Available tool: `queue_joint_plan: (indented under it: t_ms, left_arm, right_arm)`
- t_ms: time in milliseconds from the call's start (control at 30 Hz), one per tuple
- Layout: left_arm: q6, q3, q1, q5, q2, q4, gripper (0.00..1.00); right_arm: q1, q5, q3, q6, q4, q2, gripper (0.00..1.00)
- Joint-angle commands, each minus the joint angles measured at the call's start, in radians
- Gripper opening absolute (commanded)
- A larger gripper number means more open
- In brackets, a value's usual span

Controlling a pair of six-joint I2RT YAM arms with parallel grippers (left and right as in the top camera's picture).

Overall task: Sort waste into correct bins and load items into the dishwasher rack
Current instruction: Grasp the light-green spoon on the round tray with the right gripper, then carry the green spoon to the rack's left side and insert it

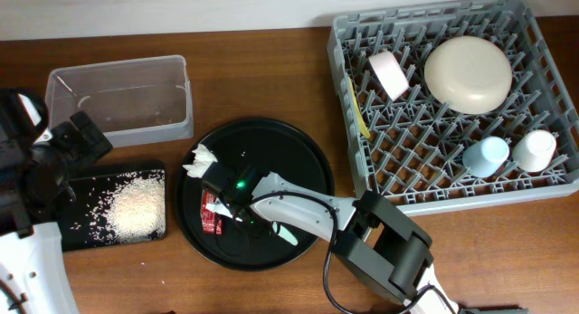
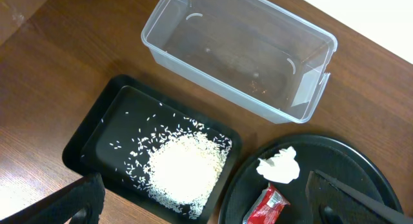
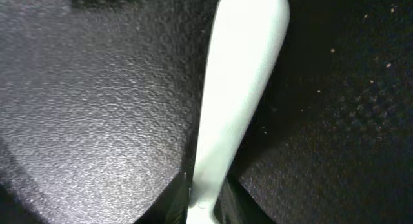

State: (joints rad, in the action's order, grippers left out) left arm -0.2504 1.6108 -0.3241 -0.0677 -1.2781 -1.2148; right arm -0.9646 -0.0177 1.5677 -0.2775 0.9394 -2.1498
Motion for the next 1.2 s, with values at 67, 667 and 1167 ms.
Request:
queue_joint_plan:
  t_ms: [67,667,1167]
  left_arm:
    - [-0.010,0.013,-0.007,0.000,0.002,0.001,0.99]
    - [-0.010,0.013,-0.007,0.000,0.002,0.001,0.99]
    - [-0.010,0.013,-0.007,0.000,0.002,0.001,0.99]
  right_arm:
    - [0.005,-0.092,0.008,0.032,0.014,0.005,0.16]
    - [0.265,-0.201,0.538,0.389,0.417,0.012,0.11]
    - [0.733,-0.114,0.730,0.503,0.445,0.010,0.12]
